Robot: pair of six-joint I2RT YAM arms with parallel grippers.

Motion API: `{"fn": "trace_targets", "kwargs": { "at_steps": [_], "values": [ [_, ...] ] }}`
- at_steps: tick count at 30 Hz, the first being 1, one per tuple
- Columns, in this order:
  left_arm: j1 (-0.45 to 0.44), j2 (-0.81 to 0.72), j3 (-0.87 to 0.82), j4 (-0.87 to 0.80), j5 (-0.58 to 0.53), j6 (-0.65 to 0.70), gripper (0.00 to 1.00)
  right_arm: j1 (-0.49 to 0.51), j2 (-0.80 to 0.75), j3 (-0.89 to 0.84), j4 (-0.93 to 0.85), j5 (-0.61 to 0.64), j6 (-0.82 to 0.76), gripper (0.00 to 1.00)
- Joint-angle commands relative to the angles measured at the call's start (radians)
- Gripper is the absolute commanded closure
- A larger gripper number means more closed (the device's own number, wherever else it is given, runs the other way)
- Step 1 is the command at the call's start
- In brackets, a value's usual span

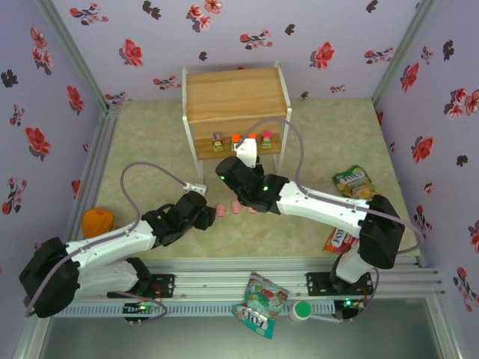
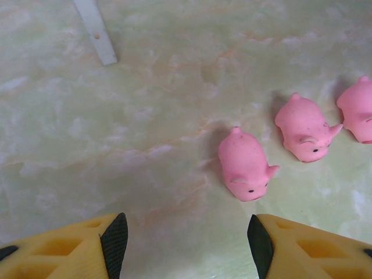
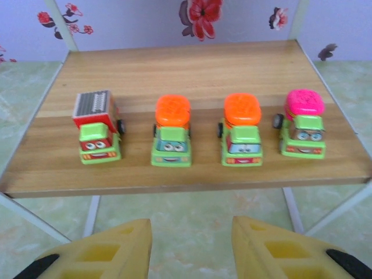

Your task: Place and organize the plastic toys onto the shelf

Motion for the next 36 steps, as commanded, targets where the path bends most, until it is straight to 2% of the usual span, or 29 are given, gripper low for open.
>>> {"fn": "trace_targets", "kwargs": {
  "at_steps": [1,11,22,36],
  "values": [
    [0.006,0.034,0.009,0.04,0.06,0.029,0.38,0.005,-0.052,-0.055,-0.053,0.046,0.059,0.59],
    [0.004,0.058,0.014,0.068,0.11,0.04,0.38,-0.012,-0.133,-0.246,-0.127,-0.012,0.199,0.58],
    [-0.014,0.071,0.019,0.09,0.14,0.054,0.38,-0.057,-0.266,-0.409,-0.198,-0.064,0.277,0.58],
    [-0.024,0.077,0.023,0.094,0.139,0.06,0.38,-0.154,-0.22,-0.48,-0.171,-0.194,0.331,0.58]
  ]
}}
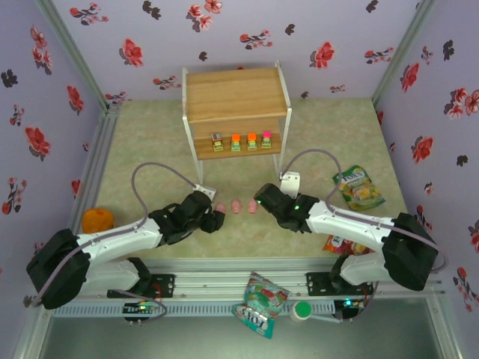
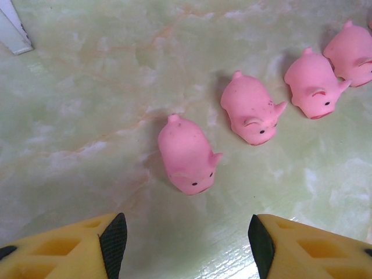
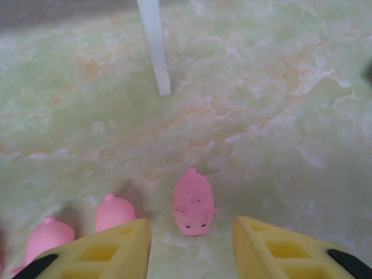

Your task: Place and organize the plastic toys onto the shelf

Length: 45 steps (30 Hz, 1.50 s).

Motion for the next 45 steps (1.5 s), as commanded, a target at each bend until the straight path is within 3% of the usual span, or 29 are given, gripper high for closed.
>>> {"fn": "trace_targets", "kwargs": {
  "at_steps": [1,15,45],
  "values": [
    [-0.005,0.009,0.022,0.013,0.01,0.028,0.38,-0.025,0.024,-0.016,0.014,-0.051,0.034,0.58],
    [-0.005,0.012,0.022,0.011,0.01,0.028,0.38,-0.083,0.098,-0.033,0.085,-0.129,0.014,0.54],
    [-0.006,0.028,0.03,0.011,0.008,0.03,0.37,-0.117,0.162,-0.08,0.164,-0.166,0.011,0.51]
  ]
}}
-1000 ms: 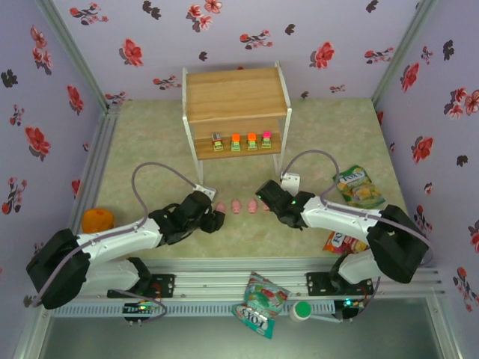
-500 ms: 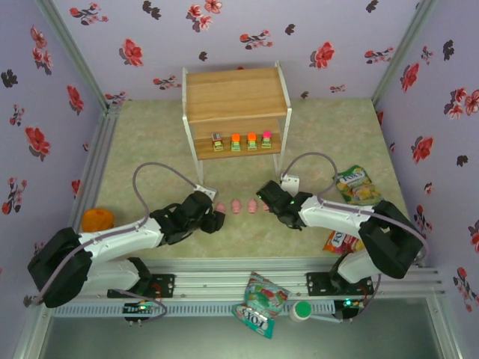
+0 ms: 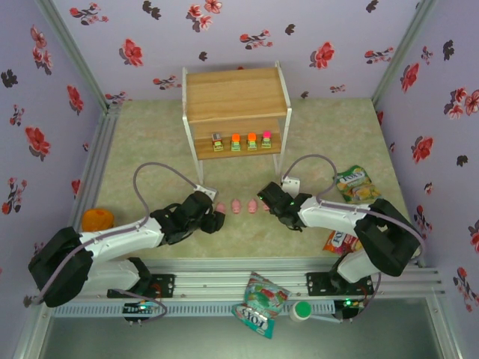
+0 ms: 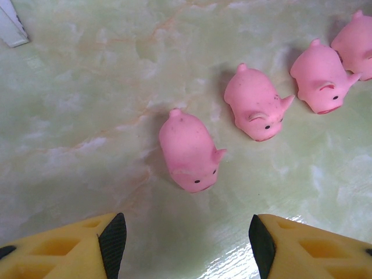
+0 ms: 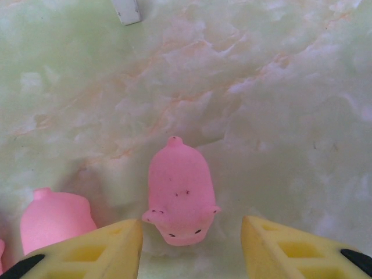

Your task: Place and organize the plastic toys onto the shelf

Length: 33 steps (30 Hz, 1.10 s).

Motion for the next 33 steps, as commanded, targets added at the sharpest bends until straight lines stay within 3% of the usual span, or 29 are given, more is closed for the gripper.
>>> {"fn": "trace_targets", "kwargs": {
  "at_steps": [1,33],
  "values": [
    [-0.006,0.008,0.029,0.011,0.009,0.029,0.37,-0.012,0.012,-0.013,0.016,-0.006,0.002,0.51],
    [-0.007,0.029,0.036,0.011,0.009,0.031,0.37,-0.054,0.074,-0.012,0.078,-0.055,-0.056,0.55]
  ]
}}
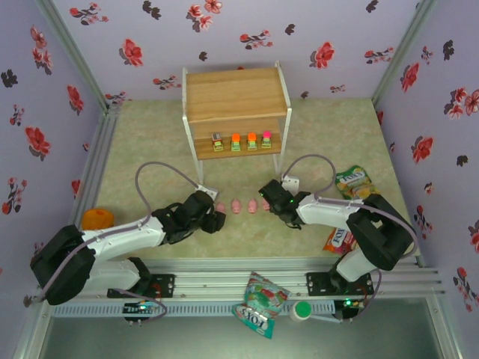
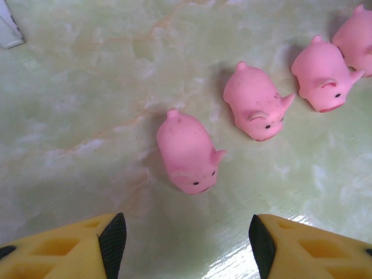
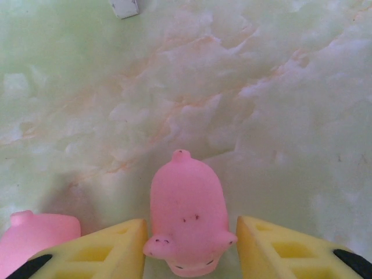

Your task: Place and organize the plastic toys onto the shelf

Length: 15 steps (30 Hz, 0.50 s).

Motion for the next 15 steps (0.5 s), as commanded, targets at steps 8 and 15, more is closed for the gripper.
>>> {"fn": "trace_targets", "kwargs": {
  "at_steps": [8,15],
  "values": [
    [-0.005,0.009,0.026,0.01,0.009,0.021,0.37,-0.021,0.018,-0.014,0.01,-0.016,-0.024,0.58],
    [-0.005,0.012,0.027,0.01,0.009,0.02,0.37,-0.023,0.018,-0.015,0.012,-0.02,-0.025,0.6]
  ]
}}
